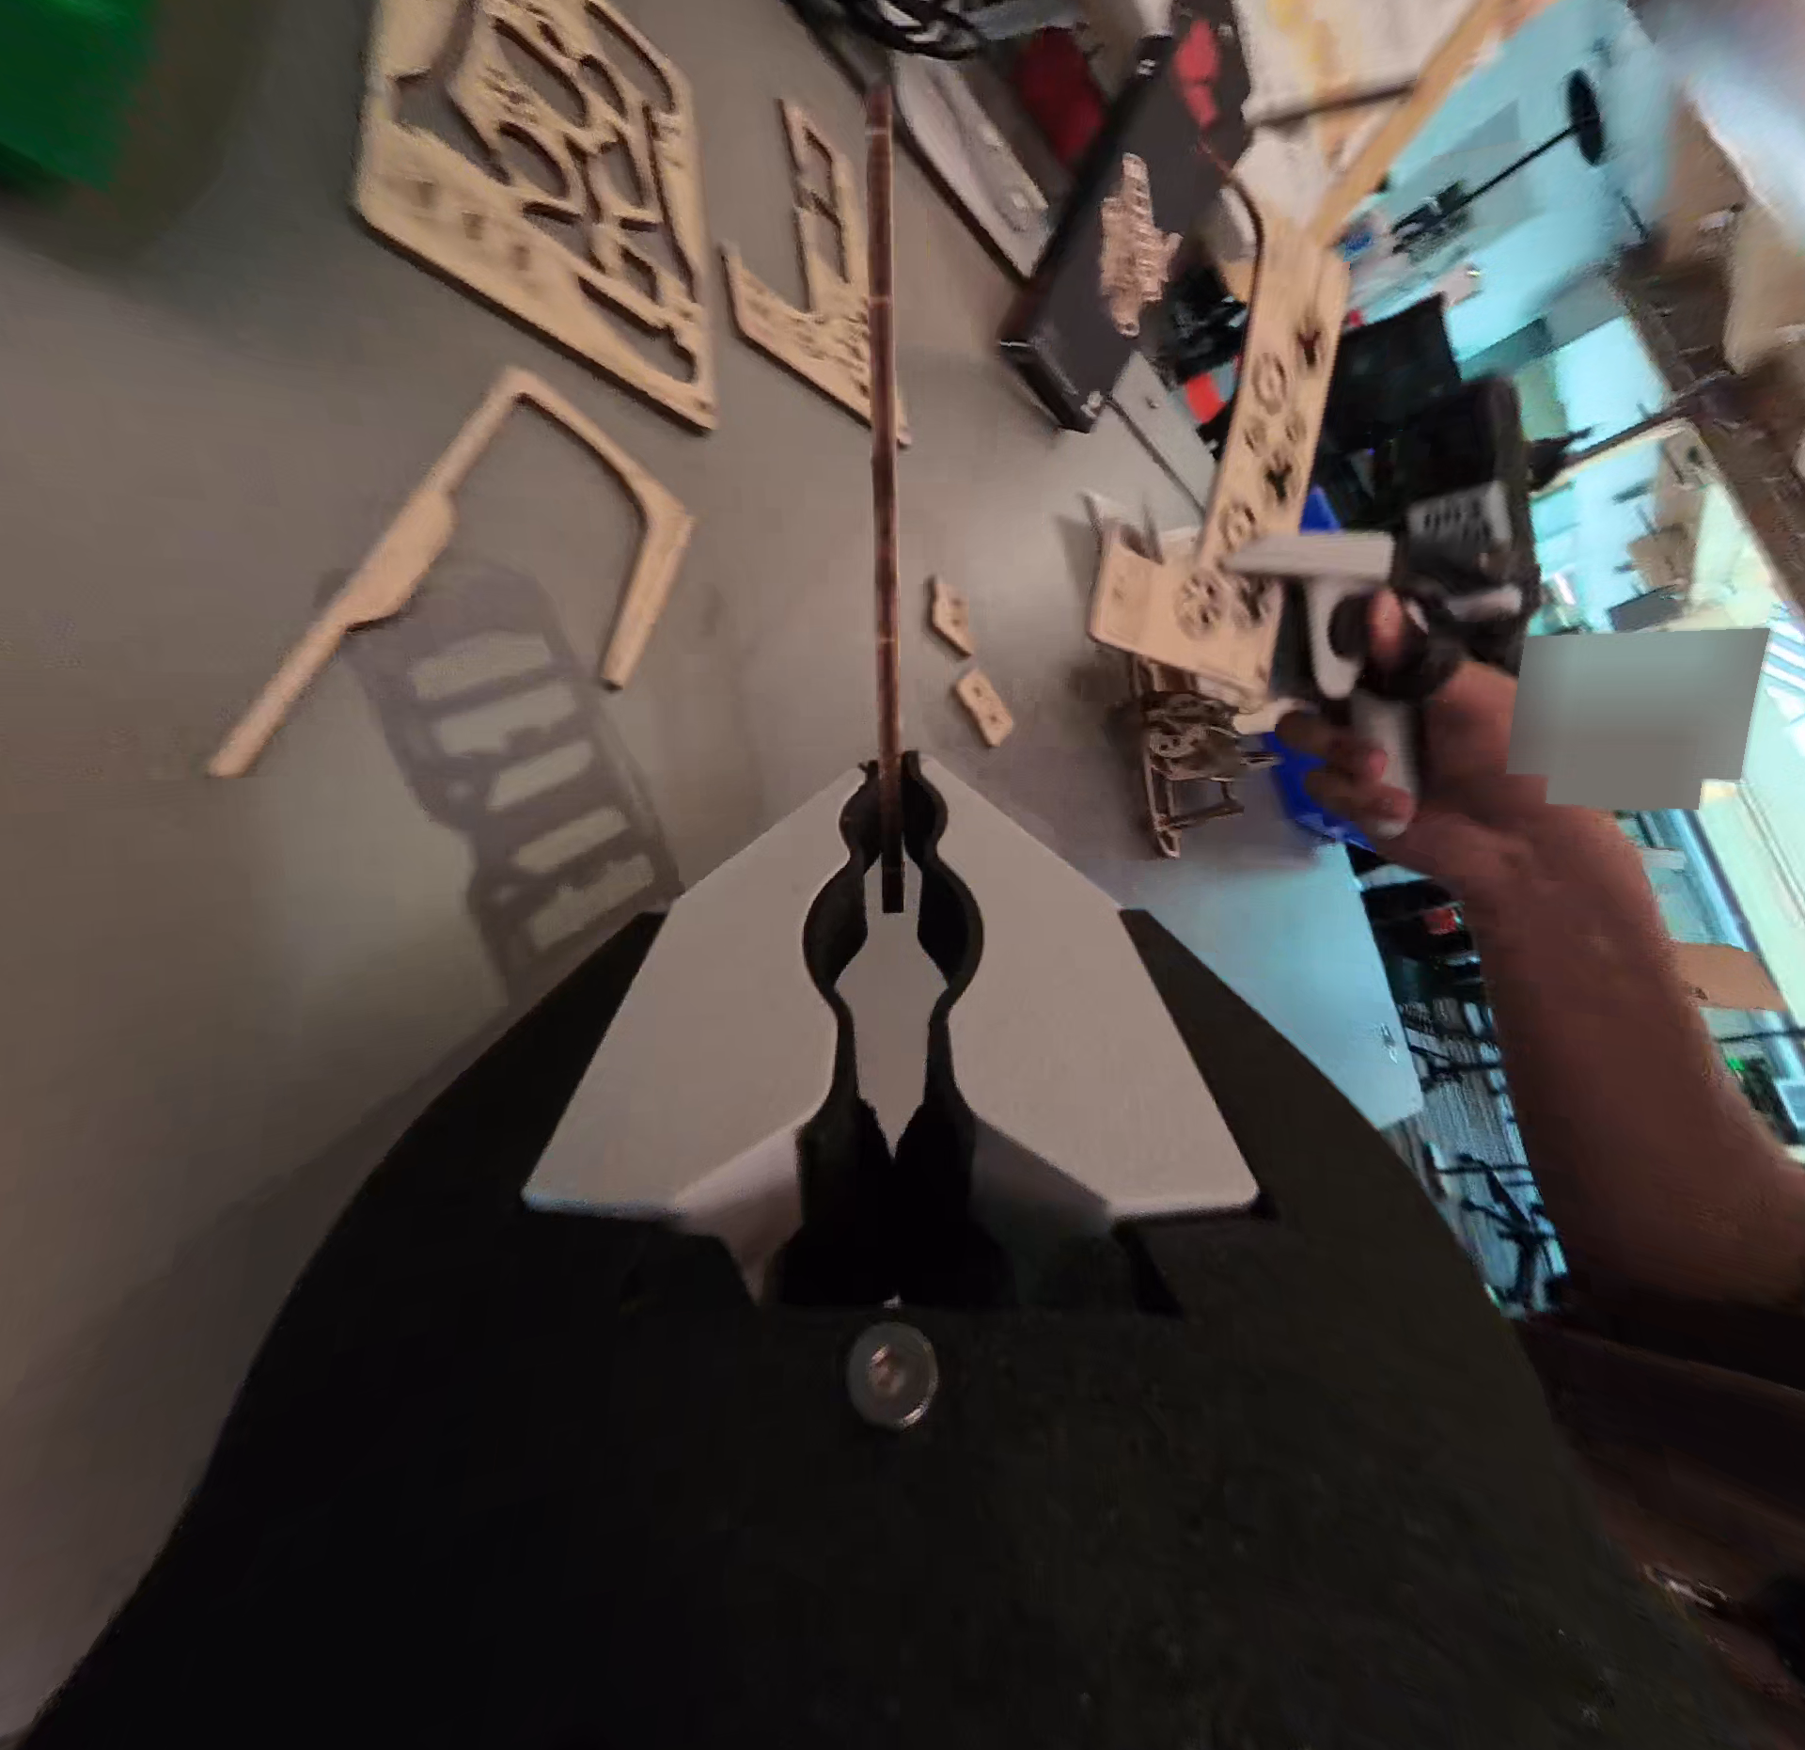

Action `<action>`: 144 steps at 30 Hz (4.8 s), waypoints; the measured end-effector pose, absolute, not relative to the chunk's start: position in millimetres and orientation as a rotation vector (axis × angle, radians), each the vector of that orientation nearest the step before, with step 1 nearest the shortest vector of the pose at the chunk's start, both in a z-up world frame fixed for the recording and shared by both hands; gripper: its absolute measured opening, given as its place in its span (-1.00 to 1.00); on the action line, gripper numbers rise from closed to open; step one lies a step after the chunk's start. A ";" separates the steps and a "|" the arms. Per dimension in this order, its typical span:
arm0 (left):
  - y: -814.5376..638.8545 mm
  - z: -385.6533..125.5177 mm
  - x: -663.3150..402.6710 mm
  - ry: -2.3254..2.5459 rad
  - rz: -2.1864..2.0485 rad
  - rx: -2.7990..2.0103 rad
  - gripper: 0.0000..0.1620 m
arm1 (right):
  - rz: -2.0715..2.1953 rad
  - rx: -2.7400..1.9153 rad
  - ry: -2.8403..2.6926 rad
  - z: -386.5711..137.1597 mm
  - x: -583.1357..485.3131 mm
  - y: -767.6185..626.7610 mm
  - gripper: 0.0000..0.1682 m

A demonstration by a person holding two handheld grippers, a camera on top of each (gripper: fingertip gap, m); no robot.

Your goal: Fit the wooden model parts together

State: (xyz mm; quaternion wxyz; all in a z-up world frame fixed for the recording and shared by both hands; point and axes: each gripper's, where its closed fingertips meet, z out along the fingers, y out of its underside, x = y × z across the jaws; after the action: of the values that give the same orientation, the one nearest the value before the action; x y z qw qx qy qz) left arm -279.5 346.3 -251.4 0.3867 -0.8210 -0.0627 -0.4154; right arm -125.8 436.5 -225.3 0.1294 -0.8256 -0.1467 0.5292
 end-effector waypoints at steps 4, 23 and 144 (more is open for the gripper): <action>347.5 -233.7 -287.1 -0.197 -1.163 -1.991 -1.00 | 1.700 -2.481 -0.355 -235.5 -201.2 504.9 -0.98; 340.6 -229.9 -288.3 -0.147 -1.215 -2.001 -1.00 | 1.565 -2.699 -0.047 -286.3 -246.7 615.4 -0.54; 367.8 -175.4 -19.8 1.102 -1.896 -1.942 -1.00 | 1.792 -1.955 -0.470 -209.5 -15.2 318.5 -1.00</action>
State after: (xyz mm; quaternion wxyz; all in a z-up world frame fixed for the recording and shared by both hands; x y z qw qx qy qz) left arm -19.8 367.8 -175.4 0.1060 -0.6593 0.3740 -0.6435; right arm -15.2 318.5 -209.5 0.2221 -0.7077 -0.1701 0.6488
